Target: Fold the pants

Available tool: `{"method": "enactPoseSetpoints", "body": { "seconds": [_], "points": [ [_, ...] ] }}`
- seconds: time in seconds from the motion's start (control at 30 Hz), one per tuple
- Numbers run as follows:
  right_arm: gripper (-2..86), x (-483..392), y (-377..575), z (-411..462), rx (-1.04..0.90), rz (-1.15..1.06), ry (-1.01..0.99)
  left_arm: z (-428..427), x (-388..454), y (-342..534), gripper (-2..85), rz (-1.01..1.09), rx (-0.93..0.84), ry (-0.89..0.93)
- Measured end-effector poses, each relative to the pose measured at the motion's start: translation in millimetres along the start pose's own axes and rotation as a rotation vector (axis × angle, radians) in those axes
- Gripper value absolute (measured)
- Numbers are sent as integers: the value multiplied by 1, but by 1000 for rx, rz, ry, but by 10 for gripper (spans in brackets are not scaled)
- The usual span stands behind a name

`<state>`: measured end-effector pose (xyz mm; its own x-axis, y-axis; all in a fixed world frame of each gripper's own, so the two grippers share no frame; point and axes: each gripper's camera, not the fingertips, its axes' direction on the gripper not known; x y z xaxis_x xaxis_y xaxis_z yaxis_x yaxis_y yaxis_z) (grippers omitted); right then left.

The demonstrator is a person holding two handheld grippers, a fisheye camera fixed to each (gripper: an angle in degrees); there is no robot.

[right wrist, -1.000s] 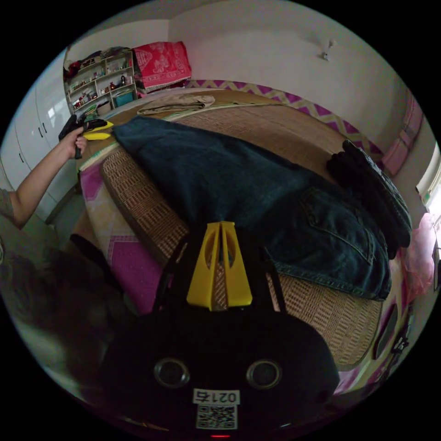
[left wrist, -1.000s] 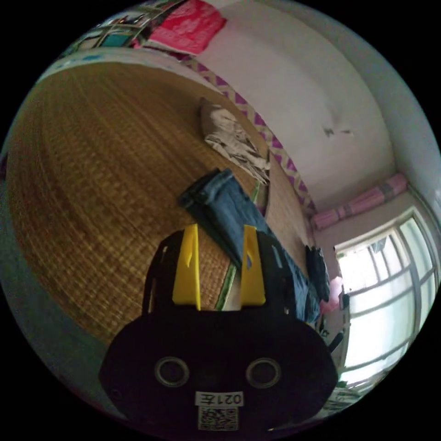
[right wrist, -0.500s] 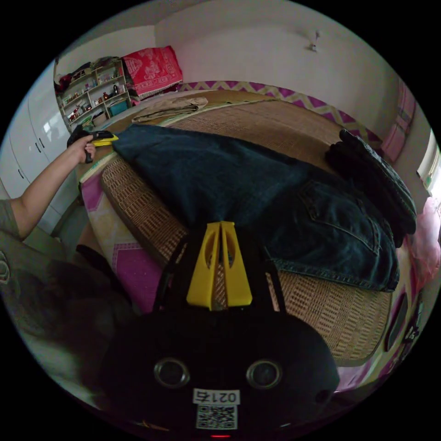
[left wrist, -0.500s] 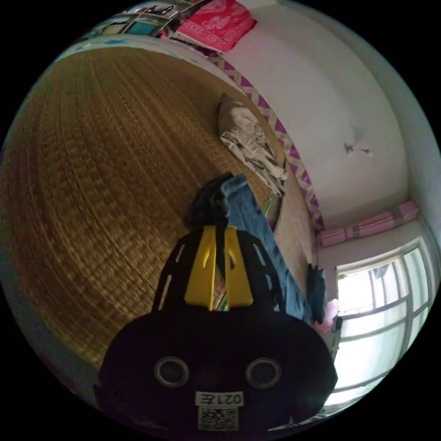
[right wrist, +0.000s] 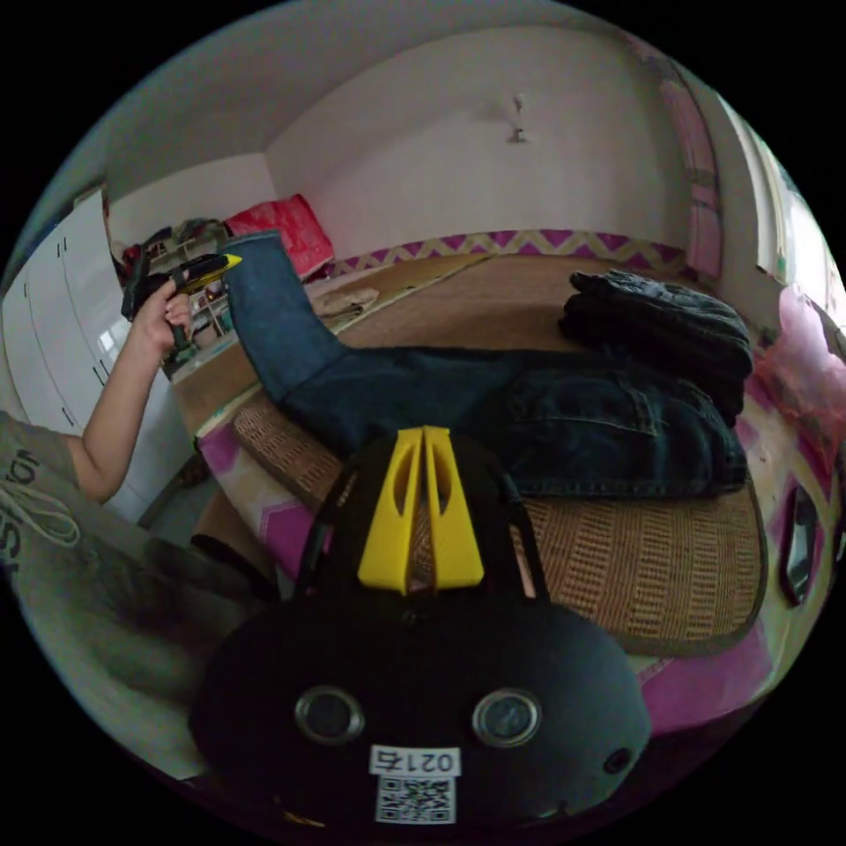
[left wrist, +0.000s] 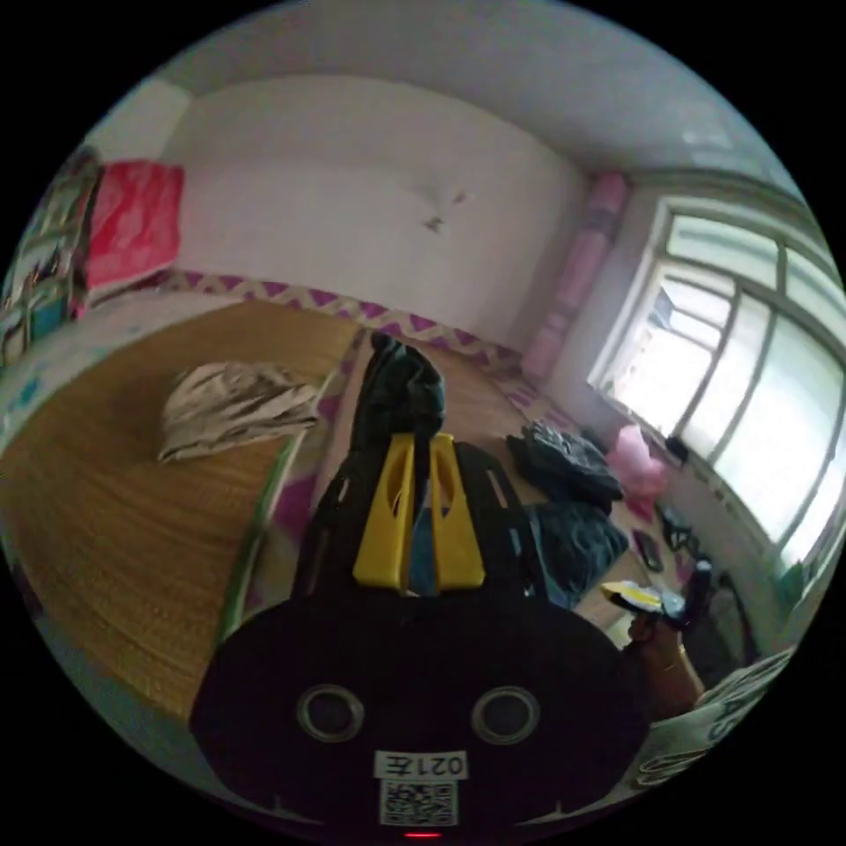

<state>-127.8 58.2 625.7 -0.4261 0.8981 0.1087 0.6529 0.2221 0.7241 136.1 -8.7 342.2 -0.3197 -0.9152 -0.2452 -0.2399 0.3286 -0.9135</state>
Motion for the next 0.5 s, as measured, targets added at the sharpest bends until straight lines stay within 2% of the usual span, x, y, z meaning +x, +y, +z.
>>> {"method": "enactPoseSetpoints", "body": {
  "seconds": [0.07,0.13,0.17,0.23,0.3,0.37,0.5],
  "points": [
    [-6,13,9,-11,9,35,-11,40,64,11,-6,103,-52,27],
    [-6,31,22,-24,8,88,-16,104,133,39,-6,195,-186,73],
    [-6,35,25,-27,10,99,-16,122,147,49,-6,217,-232,75],
    [-5,51,39,-36,11,138,-22,199,186,99,-7,231,-459,77],
    [-5,62,47,-40,-5,151,-22,238,195,133,-7,206,-563,74],
    [-4,72,53,-46,-17,161,-16,233,204,139,-6,177,-480,84],
    [2,102,60,-63,29,212,-28,221,247,142,13,287,-339,37]
  ]
}}
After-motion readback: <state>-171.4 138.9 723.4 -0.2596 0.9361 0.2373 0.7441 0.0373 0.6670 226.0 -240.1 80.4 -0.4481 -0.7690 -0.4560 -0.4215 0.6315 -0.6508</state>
